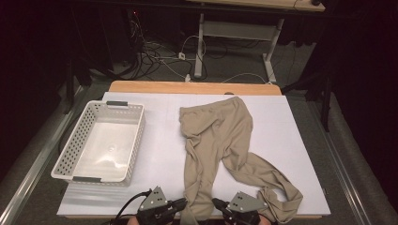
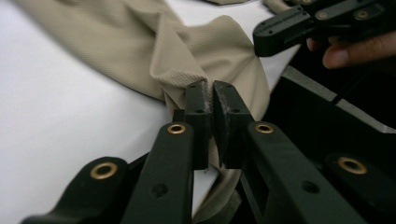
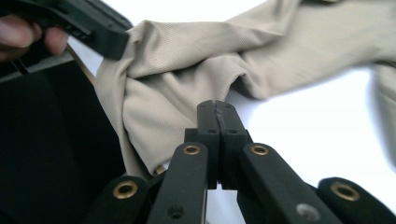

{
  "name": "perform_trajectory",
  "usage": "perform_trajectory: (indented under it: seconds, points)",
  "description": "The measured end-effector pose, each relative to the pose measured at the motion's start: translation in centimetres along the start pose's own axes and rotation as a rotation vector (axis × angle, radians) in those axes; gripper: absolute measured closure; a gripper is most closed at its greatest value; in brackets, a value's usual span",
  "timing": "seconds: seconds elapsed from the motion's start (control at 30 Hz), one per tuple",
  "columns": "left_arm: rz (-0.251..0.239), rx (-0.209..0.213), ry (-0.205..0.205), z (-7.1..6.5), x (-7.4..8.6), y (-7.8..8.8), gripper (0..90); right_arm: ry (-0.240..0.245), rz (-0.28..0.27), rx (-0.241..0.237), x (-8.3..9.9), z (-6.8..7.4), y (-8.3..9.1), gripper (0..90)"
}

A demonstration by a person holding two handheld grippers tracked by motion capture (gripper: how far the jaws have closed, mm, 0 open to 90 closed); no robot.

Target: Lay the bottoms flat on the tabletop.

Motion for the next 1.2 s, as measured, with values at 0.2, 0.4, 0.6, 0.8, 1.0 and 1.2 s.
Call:
perform_trajectory:
  seconds: [0.2,0.4,0.6,0.8,1.0,1.2]
  points:
    - [0.043,-0.003,-0.043,-0.7,0.2,-1.1,81.0,-0.039,0.023,0.044,2.5,-1.6,3.3,90.0]
    - [0.042,-0.026,-0.052,-0.7,0.0,-0.9,77.6,-0.068,0.038,0.044,3.5,-1.9,3.1,90.0]
    - [0.018,-0.052,-0.061,-1.4,-1.6,-1.9,55.3,-0.059,0.044,0.040,3.4,-1.9,2.6,90.0]
    - [0.137,-0.108,-0.025,-0.9,-3.4,-5.6,59.4,-0.057,0.051,0.033,3.4,-1.8,2.3,90.0]
    - [0.121,-0.114,-0.042,-0.1,-2.2,-3.7,83.8,-0.048,0.042,0.015,3.4,-1.5,2.5,90.0]
    - [0.116,-0.137,-0.030,0.9,-0.8,0.4,85.2,-0.036,0.032,-0.010,2.9,-0.8,2.5,90.0]
Point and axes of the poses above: each handheld gripper's, and its own axes: y roughly backward along the jaws, x roughly out of its underside, z roughly to its left, the point moved 4 cm from there along -y, roughly forward along the jaws, and after that the axes turned 11 degrees about y, right-handed, at the moved point
